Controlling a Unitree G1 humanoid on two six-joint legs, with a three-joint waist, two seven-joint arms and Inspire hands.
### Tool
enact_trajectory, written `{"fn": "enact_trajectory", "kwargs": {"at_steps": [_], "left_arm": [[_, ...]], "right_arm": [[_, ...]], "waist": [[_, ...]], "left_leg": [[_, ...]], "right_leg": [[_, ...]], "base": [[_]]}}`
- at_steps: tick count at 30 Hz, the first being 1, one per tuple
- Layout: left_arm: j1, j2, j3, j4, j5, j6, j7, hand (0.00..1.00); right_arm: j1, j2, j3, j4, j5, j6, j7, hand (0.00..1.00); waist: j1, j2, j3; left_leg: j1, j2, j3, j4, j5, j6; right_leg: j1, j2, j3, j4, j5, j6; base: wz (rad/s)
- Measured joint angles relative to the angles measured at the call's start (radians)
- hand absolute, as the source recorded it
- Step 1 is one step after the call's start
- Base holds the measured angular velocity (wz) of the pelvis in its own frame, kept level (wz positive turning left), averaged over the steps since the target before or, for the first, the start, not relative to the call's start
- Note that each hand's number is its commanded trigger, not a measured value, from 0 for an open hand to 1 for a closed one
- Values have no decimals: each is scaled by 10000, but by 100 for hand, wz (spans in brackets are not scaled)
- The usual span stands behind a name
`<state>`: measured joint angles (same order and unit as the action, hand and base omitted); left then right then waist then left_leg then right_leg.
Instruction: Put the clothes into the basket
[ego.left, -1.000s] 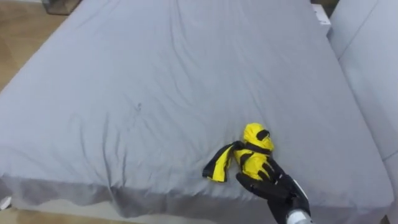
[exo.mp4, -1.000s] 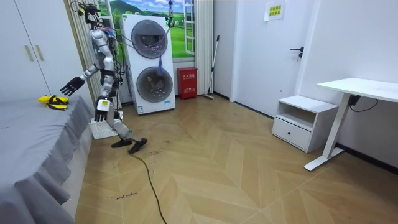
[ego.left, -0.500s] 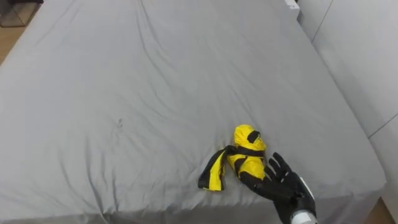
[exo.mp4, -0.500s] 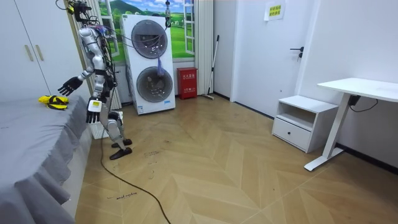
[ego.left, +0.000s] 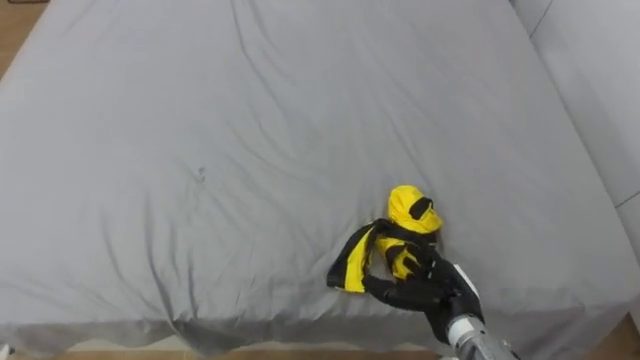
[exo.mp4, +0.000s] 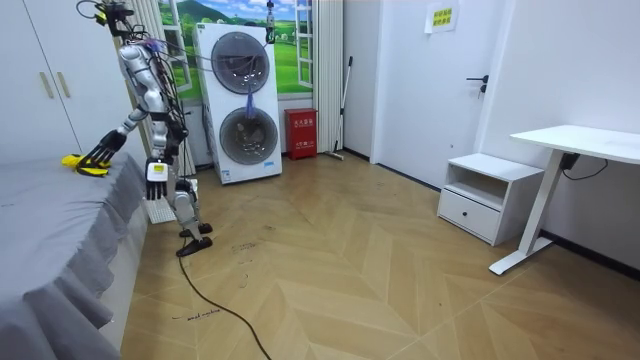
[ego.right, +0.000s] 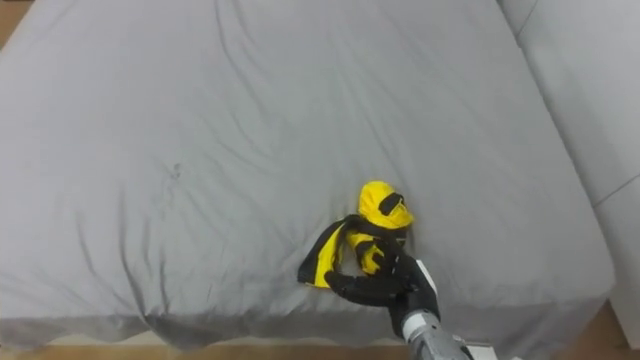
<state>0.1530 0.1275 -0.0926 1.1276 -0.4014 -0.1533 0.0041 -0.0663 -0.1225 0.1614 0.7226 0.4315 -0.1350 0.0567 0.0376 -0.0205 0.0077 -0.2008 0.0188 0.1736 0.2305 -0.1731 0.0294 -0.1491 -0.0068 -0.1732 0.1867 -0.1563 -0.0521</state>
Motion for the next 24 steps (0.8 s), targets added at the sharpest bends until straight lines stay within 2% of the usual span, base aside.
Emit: {"fn": "enact_trajectory", "kwargs": {"at_steps": [5, 8, 10, 12, 14, 18, 20, 24], "left_arm": [[-374, 24, 102, 329, 3, 88, -242, 0], [-444, 34, 103, 329, -20, 110, -358, 0], [-497, 35, 119, 333, -23, 115, -375, 0], [-507, 25, 112, 333, -28, 113, -399, 0], [-532, -13, 126, 328, -26, 97, -542, 0], [-612, -10, 134, 328, -8, 140, -577, 0], [-674, 12, 165, 325, -14, 159, -593, 0], [-694, 29, 203, 314, -14, 170, -679, 0]], "right_arm": [[-1135, -16, -107, 1692, -419, -53, -130, 0], [-1405, -35, -394, 2103, -412, -40, -578, 0], [-1590, -72, -710, 2358, -411, -35, -767, 0], [-1893, -250, -801, 2921, -416, -38, -1004, 0], [-2045, -481, -1075, 3196, -531, -36, -1306, 0], [-2517, -746, -1561, 3594, -465, -12, -1756, 0], [-2890, -1003, -1861, 3682, -480, 31, -2046, 0], [-3090, -1401, -1870, 3578, -475, 30, -2365, 0]], "waist": [[80, -19, 30], [271, -68, 75], [244, -67, 88], [317, -73, 100], [545, -73, 103], [532, 8, 176], [552, 6, 194], [535, -2, 191]], "left_leg": [[-340, -12, -88, 32, 16, 17], [-522, -47, -174, 34, 56, 38], [-665, -133, -361, 44, 113, 64], [-695, -138, -395, 32, 152, 97], [-705, -173, -393, 4, 183, 145], [-781, -222, -425, -7, 252, 222], [-1000, -255, -393, -50, 346, 255], [-1166, -316, -398, -207, 485, 288]], "right_leg": [[-321, -44, -166, 39, -2, 10], [-470, -74, -286, 56, -2, 10], [-522, -116, -448, 54, -1, 10], [-524, -155, -528, 53, 5, 24], [-579, -196, -519, 121, 11, 57], [-651, -271, -630, 200, 17, 114], [-988, -314, -605, 384, 18, 123], [-1287, -392, -604, 496, 25, 138]], "base": [[5], [10], [24], [18], [0], [6], [-2], [0]]}}
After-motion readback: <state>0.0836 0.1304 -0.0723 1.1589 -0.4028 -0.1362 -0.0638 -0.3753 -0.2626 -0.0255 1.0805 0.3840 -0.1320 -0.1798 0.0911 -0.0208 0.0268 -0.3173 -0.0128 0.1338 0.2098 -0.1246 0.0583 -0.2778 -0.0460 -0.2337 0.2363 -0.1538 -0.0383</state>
